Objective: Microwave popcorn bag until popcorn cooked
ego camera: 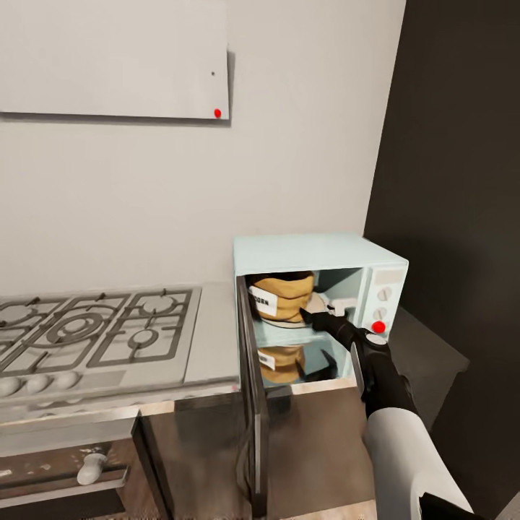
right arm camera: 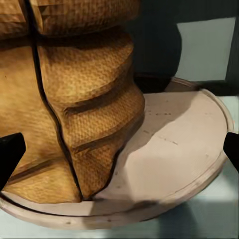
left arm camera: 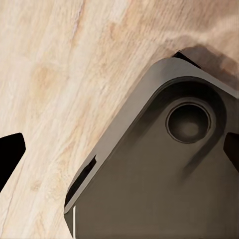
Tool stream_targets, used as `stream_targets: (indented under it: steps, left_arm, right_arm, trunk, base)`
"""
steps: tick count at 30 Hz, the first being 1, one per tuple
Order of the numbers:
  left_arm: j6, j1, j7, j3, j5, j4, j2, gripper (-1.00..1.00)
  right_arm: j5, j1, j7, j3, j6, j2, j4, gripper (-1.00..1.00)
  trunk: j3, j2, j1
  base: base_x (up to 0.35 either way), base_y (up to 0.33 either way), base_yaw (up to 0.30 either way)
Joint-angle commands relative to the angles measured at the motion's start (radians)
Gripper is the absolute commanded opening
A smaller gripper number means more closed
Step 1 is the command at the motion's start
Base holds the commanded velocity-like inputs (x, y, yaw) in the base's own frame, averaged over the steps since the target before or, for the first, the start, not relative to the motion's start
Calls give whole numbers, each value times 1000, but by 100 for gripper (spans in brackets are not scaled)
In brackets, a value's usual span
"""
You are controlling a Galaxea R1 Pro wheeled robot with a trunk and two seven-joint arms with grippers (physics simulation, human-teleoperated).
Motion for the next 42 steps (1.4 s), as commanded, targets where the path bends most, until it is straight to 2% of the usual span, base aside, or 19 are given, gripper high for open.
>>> stream_targets:
  steps: [1, 8, 10, 11, 13, 15, 17, 25, 28, 30, 31, 32, 34, 36, 38, 39, 41, 42]
  left_arm:
    - [-1, 0, 2, 5, -4, -1, 0, 100]
    - [-2, 0, 4, 6, -4, -1, -1, 100]
    - [-2, 0, 4, 6, -4, -1, -1, 100]
    - [-2, 0, 4, 6, -4, -1, -1, 100]
    - [-2, 0, 4, 6, -4, -1, -1, 100]
    - [-2, 0, 4, 6, -4, -1, -1, 100]
    - [-2, 0, 4, 6, -3, -1, -1, 100]
    - [-2, 0, 4, 5, -4, -1, -1, 100]
    - [-2, 0, 4, 5, -3, -1, -1, 100]
    - [-2, 0, 4, 5, -2, -1, -1, 100]
    - [-2, 0, 4, 5, -2, -1, -1, 100]
    - [-2, 0, 4, 5, -3, -1, -1, 100]
    - [-2, 0, 4, 4, -4, -1, -1, 100]
    - [-1, 0, -1, 2, -4, -2, 1, 100]
    - [0, 0, -7, 0, -6, -3, 1, 100]
    - [6, 0, -8, -3, -7, -26, 7, 100]
    - [23, 0, 1, -3, -8, -136, 12, 100]
    - [58, 0, 3, -3, -8, -208, 14, 100]
  right_arm:
    - [7, -1, 10, -5, 4, 2, -2, 100]
    - [12, -1, 94, -5, 6, 2, -12, 100]
    - [13, -1, 114, -7, 18, 2, -68, 100]
    - [19, -1, 187, -9, 58, 2, -125, 100]
    - [40, -2, 269, -10, 136, 2, -180, 100]
    - [71, -1, 302, -10, 187, -28, -211, 100]
    - [83, -1, 311, -10, 204, -47, -220, 100]
    - [91, -1, 313, -10, 213, -54, -222, 100]
    - [148, -1, 309, -16, 222, -54, -215, 100]
    - [157, -2, 308, -26, 270, -57, -200, 100]
    - [161, -1, 307, -53, 350, -82, -157, 100]
    - [166, -1, 307, -68, 417, -118, -72, 100]
    - [181, -1, 307, -74, 439, -154, 30, 100]
    - [208, -1, 291, -77, 441, -201, 186, 100]
    - [244, -1, 245, -77, 401, -246, 381, 100]
    - [281, -1, 151, -76, 310, -280, 574, 100]
    - [300, -1, 16, -76, 217, -289, 759, 100]
    - [304, -1, -55, -76, 169, -291, 846, 100]
  trunk:
    - [-1, -1, 0]
    - [-1, -1, 0]
    - [-1, -1, 0]
    - [-1, -1, 0]
    - [-1, -1, 0]
    - [-1, -1, 0]
    - [-1, -1, 0]
    - [-1, -1, 0]
    - [-1, -1, 0]
    - [-1, -1, 0]
    - [-1, -1, 0]
    - [-1, -1, 0]
    - [-1, -1, 0]
    - [-1, -1, 0]
    - [-1, -1, 0]
    - [-1, -1, 0]
    - [-1, -1, 0]
    - [-1, -1, 0]
  base:
    - [-233, 0, 0]
    - [-317, 0, 0]
    - [-333, 0, 0]
    - [-333, 0, 0]
    - [-333, 0, 0]
    - [-333, 0, 0]
    - [-333, 0, 0]
    - [-333, 0, 0]
    - [-333, 0, 0]
    - [-333, 0, 0]
    - [-333, 0, 0]
    - [-333, 0, 0]
    - [-256, 0, 0]
    - [-81, 0, 0]
    - [-21, 0, 0]
    - [-4, 0, 0]
    - [-1, 0, 0]
    - [0, 0, 0]
